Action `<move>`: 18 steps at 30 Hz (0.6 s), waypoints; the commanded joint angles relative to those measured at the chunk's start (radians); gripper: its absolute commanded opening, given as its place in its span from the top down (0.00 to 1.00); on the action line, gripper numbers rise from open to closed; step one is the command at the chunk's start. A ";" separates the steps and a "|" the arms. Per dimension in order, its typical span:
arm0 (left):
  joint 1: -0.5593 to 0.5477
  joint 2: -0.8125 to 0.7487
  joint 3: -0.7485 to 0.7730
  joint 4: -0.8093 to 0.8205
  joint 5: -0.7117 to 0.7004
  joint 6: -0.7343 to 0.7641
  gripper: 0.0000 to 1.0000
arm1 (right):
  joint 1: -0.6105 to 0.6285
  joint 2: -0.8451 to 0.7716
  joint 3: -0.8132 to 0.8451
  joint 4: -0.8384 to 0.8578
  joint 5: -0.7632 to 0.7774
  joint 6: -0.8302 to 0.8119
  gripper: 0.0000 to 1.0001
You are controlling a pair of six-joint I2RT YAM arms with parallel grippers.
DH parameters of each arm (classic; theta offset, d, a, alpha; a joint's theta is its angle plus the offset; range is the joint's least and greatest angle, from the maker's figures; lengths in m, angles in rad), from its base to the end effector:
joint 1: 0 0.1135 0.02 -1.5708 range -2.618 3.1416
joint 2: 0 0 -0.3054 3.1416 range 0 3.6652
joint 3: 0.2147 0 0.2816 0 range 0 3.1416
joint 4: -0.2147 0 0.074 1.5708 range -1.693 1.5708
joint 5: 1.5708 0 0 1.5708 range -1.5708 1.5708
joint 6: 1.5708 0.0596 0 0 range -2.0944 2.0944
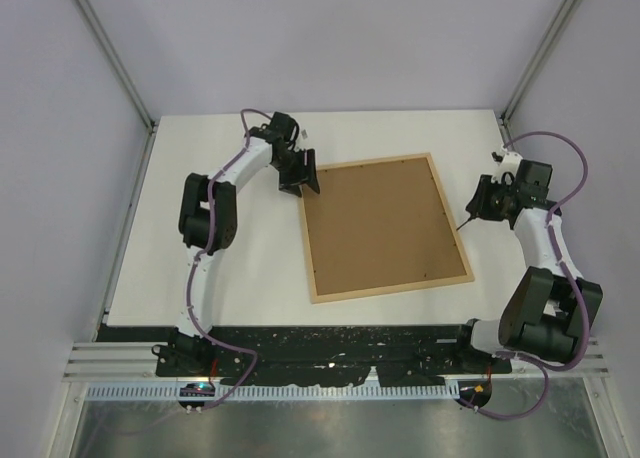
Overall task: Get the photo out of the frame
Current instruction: Adjust the photo frame at the center of the board.
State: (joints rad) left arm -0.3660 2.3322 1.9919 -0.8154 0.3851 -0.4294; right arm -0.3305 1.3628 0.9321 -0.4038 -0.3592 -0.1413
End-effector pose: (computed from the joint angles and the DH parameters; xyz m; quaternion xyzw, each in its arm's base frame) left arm 0.5170 -0.2221 0.1810 0.0090 0.9612 -0.2510 0.1139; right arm 0.3087 -0.0838 0.2558 0.0227 0.9200 0.0793 0.3832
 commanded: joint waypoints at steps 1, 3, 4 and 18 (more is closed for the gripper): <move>0.006 -0.008 -0.001 -0.060 -0.084 0.032 0.38 | 0.004 -0.079 -0.021 -0.021 -0.040 -0.027 0.92; 0.007 -0.028 -0.010 -0.059 -0.095 0.041 0.38 | 0.004 -0.088 -0.021 -0.039 -0.073 -0.027 0.92; 0.010 -0.037 -0.008 -0.064 -0.101 0.046 0.38 | 0.005 -0.090 -0.021 -0.046 -0.083 -0.023 0.92; 0.002 0.015 0.111 -0.149 -0.308 0.109 0.35 | 0.015 -0.171 -0.068 -0.050 -0.106 -0.021 0.92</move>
State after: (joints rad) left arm -0.3607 2.3295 2.0583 -0.9318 0.1452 -0.3496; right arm -0.3214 1.2434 0.8619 -0.4744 -0.4335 -0.1558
